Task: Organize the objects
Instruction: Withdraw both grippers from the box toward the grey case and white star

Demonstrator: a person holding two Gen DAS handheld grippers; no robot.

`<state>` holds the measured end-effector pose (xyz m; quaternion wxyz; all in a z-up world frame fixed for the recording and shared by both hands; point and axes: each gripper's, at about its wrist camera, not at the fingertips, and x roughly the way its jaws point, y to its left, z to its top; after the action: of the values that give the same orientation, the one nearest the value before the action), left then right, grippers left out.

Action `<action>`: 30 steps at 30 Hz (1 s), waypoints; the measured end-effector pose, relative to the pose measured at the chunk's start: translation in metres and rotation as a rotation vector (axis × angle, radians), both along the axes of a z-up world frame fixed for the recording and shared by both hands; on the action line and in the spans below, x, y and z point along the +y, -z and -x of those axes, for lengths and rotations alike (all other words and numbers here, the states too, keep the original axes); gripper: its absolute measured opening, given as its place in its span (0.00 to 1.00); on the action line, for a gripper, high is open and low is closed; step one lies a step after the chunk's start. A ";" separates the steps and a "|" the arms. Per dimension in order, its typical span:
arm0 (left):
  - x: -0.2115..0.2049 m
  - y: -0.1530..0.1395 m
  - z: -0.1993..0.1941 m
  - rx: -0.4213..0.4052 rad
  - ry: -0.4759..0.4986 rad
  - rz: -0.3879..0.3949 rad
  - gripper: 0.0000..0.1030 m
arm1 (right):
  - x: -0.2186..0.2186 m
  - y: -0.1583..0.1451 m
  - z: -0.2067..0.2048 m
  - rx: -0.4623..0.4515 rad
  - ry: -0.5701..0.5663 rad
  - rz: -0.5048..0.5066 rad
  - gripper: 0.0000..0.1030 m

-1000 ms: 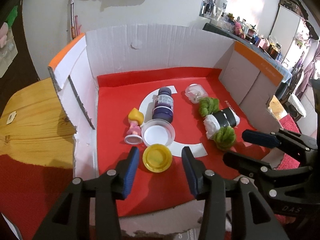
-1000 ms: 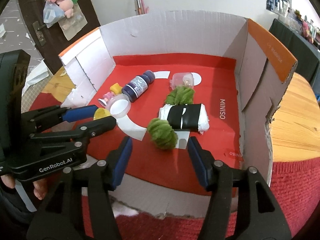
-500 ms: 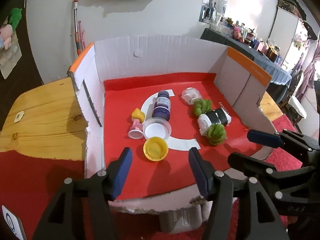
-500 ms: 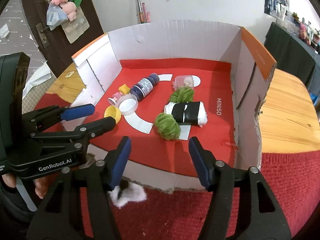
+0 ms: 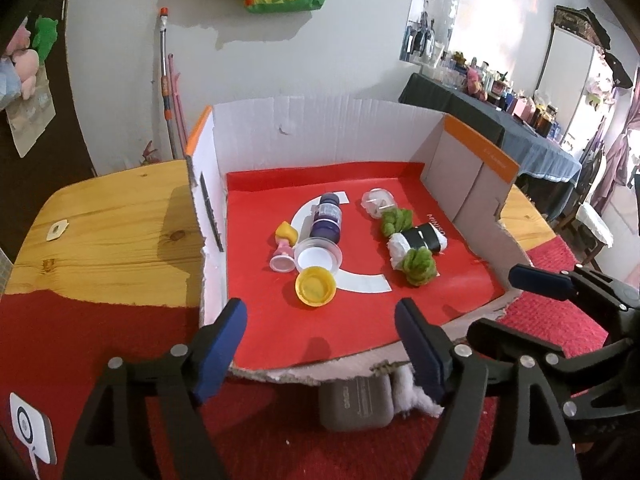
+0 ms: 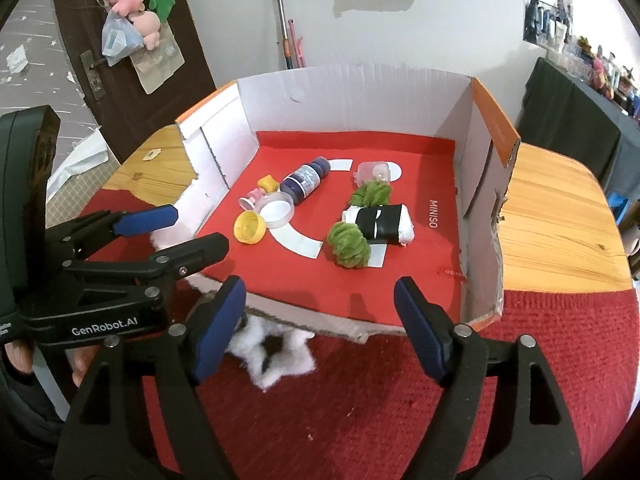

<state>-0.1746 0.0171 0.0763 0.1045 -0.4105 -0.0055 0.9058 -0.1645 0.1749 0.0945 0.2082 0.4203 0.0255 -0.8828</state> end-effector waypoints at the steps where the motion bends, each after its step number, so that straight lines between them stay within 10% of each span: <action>1: 0.000 -0.001 -0.002 0.003 -0.001 0.000 0.78 | 0.000 -0.001 -0.002 0.003 0.000 -0.001 0.77; 30: -0.008 -0.010 -0.051 0.045 -0.050 0.002 0.99 | -0.001 -0.012 -0.064 0.060 -0.018 -0.016 0.94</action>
<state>-0.1240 0.0096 0.0865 0.0813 -0.3898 -0.0126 0.9172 -0.1005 0.1735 0.1062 0.2120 0.3950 0.0427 -0.8929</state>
